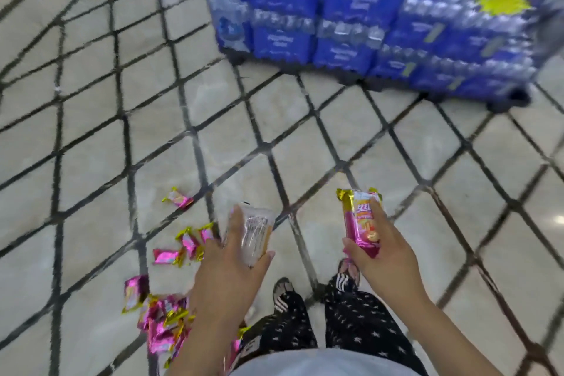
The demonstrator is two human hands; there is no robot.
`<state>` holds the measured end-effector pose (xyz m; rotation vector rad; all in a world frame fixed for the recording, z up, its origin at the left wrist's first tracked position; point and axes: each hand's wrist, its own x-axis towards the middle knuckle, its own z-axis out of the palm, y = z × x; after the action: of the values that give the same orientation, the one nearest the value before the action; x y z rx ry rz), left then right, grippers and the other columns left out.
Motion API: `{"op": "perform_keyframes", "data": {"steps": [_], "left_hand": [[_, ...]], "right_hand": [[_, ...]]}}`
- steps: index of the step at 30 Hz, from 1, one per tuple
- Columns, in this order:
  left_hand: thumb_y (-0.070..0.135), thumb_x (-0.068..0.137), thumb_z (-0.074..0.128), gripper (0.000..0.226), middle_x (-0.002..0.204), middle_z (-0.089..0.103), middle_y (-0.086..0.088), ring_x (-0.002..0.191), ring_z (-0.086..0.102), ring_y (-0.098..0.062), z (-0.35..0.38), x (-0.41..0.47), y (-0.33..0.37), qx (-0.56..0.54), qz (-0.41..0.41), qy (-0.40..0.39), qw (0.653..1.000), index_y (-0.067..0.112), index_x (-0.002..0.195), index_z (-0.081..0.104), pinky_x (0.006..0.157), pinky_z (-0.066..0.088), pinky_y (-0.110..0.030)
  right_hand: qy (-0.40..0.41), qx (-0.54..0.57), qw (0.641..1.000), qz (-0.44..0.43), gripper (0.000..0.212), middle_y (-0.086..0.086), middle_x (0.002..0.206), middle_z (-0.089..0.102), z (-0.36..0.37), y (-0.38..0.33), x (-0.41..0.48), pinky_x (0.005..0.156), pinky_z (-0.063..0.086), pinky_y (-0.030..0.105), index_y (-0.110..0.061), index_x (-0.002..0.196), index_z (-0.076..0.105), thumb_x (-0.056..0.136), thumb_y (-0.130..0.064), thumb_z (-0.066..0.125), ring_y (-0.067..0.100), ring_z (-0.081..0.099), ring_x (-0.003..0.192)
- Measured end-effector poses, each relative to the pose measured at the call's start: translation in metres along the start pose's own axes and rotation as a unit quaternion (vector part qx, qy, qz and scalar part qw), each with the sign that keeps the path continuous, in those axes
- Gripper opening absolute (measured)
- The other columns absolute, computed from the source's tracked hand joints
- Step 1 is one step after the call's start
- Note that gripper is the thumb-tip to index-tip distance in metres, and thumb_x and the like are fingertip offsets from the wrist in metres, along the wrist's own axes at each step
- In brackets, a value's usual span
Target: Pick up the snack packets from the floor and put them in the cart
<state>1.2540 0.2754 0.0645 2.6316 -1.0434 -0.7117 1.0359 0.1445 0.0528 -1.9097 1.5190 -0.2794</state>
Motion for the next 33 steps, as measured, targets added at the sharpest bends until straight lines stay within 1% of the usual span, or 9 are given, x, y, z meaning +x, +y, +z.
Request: {"op": "perform_keyframes", "data": {"steps": [2, 4, 8, 14, 17, 20, 22, 27, 33], "left_hand": [[0.074, 0.082, 0.05, 0.095, 0.114, 0.045, -0.01, 0.092, 0.058, -0.028, 0.003, -0.001, 0.027, 0.029, 0.047, -0.009, 0.998, 0.054, 0.147, -0.016, 0.067, 0.047, -0.032], [0.075, 0.082, 0.048, 0.095, 0.105, 0.04, -0.003, 0.079, 0.05, -0.023, 0.009, -0.004, 0.054, 0.062, 0.082, -0.02, 0.995, 0.051, 0.149, -0.014, 0.059, 0.037, -0.03], [0.076, 0.083, 0.045, 0.093, 0.098, 0.031, 0.001, 0.066, 0.037, -0.014, 0.029, -0.018, 0.105, 0.1, 0.158, -0.049, 0.981, 0.053, 0.139, -0.026, 0.054, 0.033, -0.029], [0.077, 0.083, 0.045, 0.095, 0.102, 0.039, -0.002, 0.065, 0.046, -0.019, 0.085, -0.067, 0.188, 0.136, 0.259, -0.095, 0.952, 0.051, 0.148, -0.02, 0.054, 0.037, -0.029], [0.077, 0.082, 0.044, 0.094, 0.099, 0.037, -0.002, 0.068, 0.043, -0.017, 0.122, -0.112, 0.234, 0.155, 0.299, -0.115, 0.935, 0.052, 0.148, -0.018, 0.054, 0.035, -0.029], [0.077, 0.083, 0.044, 0.095, 0.098, 0.034, 0.0, 0.064, 0.039, -0.012, 0.16, -0.162, 0.276, 0.167, 0.336, -0.125, 0.918, 0.049, 0.15, -0.017, 0.051, 0.032, -0.025], [0.077, 0.082, 0.046, 0.095, 0.098, 0.037, 0.0, 0.066, 0.042, -0.015, 0.185, -0.195, 0.298, 0.154, 0.351, -0.131, 0.914, 0.052, 0.149, -0.017, 0.056, 0.037, -0.03], [0.077, 0.081, 0.048, 0.096, 0.092, 0.038, 0.0, 0.067, 0.05, -0.019, 0.241, -0.269, 0.34, 0.165, 0.401, -0.154, 0.888, 0.054, 0.147, -0.017, 0.059, 0.042, -0.031], [0.079, 0.08, 0.046, 0.096, 0.104, 0.046, -0.007, 0.079, 0.058, -0.026, 0.29, -0.328, 0.378, 0.222, 0.466, -0.188, 0.836, 0.053, 0.149, -0.015, 0.059, 0.045, -0.031]], "right_hand": [[0.041, 0.021, 0.998, 0.046, 0.086, 0.001, 0.129, 0.056, -0.017, 0.022, -0.013, 0.084, 0.048, 0.033, -0.036, 0.153, 0.022, 0.082, -0.044, 0.07, 0.021, 0.059, 0.107], [0.072, 0.037, 0.992, 0.092, 0.084, -0.001, 0.125, 0.056, -0.032, 0.044, -0.026, 0.078, 0.044, 0.03, -0.036, 0.153, 0.022, 0.083, -0.044, 0.069, 0.02, 0.058, 0.105], [0.133, 0.084, 0.977, 0.144, 0.082, -0.008, 0.114, 0.059, -0.057, 0.09, -0.059, 0.074, 0.049, 0.032, -0.05, 0.148, 0.016, 0.083, -0.051, 0.066, 0.013, 0.063, 0.096], [0.222, 0.104, 0.939, 0.24, 0.085, -0.007, 0.117, 0.053, -0.114, 0.178, -0.138, 0.072, 0.042, 0.027, -0.043, 0.152, 0.015, 0.084, -0.049, 0.065, 0.014, 0.055, 0.096], [0.257, 0.108, 0.915, 0.291, 0.084, -0.006, 0.117, 0.051, -0.148, 0.231, -0.189, 0.073, 0.04, 0.027, -0.04, 0.153, 0.017, 0.085, -0.047, 0.067, 0.011, 0.05, 0.093], [0.286, 0.116, 0.889, 0.339, 0.083, -0.001, 0.124, 0.055, -0.17, 0.282, -0.234, 0.074, 0.042, 0.029, -0.036, 0.153, 0.019, 0.085, -0.046, 0.066, 0.017, 0.056, 0.099], [0.299, 0.128, 0.875, 0.359, 0.084, 0.001, 0.124, 0.057, -0.18, 0.314, -0.261, 0.074, 0.047, 0.033, -0.036, 0.153, 0.019, 0.084, -0.048, 0.065, 0.021, 0.06, 0.101], [0.326, 0.141, 0.853, 0.381, 0.086, -0.003, 0.122, 0.054, -0.203, 0.369, -0.325, 0.077, 0.048, 0.032, -0.036, 0.153, 0.019, 0.083, -0.043, 0.069, 0.017, 0.058, 0.096], [0.383, 0.184, 0.789, 0.445, 0.087, -0.006, 0.113, 0.059, -0.211, 0.418, -0.391, 0.077, 0.052, 0.037, -0.045, 0.151, 0.012, 0.083, -0.051, 0.066, 0.015, 0.062, 0.093]]}}
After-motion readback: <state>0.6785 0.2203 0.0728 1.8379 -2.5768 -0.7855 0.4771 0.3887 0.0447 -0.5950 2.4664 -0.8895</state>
